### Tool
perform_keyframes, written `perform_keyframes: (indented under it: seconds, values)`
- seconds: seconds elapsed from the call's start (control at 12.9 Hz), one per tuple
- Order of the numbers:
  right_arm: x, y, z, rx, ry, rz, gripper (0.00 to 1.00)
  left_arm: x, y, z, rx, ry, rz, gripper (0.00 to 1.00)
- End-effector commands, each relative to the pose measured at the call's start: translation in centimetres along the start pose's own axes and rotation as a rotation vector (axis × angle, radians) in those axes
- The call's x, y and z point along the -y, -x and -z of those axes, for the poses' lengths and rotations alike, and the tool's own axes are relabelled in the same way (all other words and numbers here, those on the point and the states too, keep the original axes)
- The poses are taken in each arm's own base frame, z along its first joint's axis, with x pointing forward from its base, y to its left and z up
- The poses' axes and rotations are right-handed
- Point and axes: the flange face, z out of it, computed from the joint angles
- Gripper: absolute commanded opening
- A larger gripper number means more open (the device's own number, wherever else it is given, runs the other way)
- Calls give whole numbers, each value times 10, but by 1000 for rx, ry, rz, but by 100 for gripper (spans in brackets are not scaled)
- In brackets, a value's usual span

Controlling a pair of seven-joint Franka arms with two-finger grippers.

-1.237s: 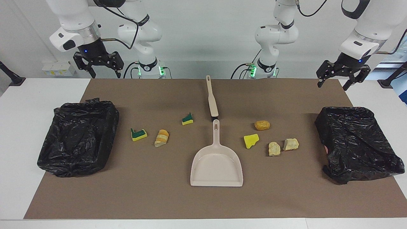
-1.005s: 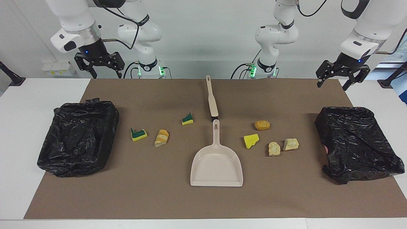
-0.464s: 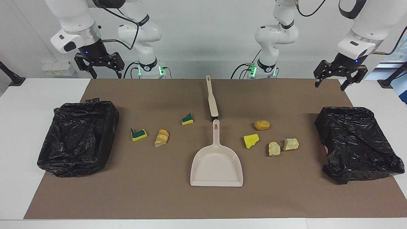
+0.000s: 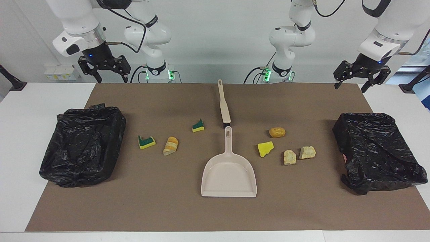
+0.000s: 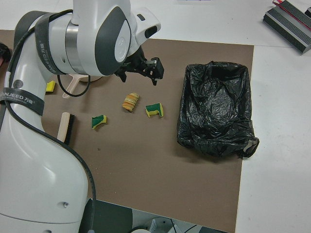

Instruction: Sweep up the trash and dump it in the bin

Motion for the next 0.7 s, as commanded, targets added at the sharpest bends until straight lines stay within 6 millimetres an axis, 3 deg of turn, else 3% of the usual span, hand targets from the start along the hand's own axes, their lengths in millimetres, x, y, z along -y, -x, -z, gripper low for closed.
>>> perform_keyframes:
  seconds: [0.0, 0.62]
  values:
    - [-1, 6, 0, -15, -23, -26, 100, 3, 2, 5, 5, -1, 6, 100]
    - [-1, 6, -3, -9, -23, -19, 100, 4, 4, 4, 13, 1, 9, 100]
